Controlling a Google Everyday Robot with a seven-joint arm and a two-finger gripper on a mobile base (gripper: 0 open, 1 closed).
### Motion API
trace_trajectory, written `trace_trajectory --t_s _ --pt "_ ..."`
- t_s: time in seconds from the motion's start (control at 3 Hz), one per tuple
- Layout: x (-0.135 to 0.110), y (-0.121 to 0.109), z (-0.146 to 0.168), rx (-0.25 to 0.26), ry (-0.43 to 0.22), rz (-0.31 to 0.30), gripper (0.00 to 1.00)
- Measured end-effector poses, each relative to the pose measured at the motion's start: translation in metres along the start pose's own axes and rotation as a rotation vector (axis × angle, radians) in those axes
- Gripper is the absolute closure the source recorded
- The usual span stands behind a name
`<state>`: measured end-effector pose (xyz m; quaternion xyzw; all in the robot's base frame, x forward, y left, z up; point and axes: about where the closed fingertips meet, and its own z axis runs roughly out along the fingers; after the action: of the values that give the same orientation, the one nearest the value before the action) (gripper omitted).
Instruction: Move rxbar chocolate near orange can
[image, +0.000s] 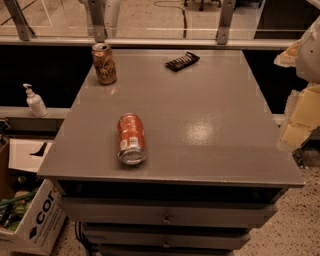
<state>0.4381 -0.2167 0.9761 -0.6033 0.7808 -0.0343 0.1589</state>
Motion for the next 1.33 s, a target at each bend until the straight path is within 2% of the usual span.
trace_trajectory --t_s 0.33,0.67,1.0,1.33 --pt "0.000 0.000 0.000 0.000 0.000 0.000 0.00" --pt "-0.003 -0.015 0.018 -0.007 -0.038 0.017 0.00" --pt "-0.010 -0.040 0.048 -0.032 -0.095 0.050 0.00" --pt "-0.026 -0.071 0.080 -0.047 -0.185 0.070 0.00"
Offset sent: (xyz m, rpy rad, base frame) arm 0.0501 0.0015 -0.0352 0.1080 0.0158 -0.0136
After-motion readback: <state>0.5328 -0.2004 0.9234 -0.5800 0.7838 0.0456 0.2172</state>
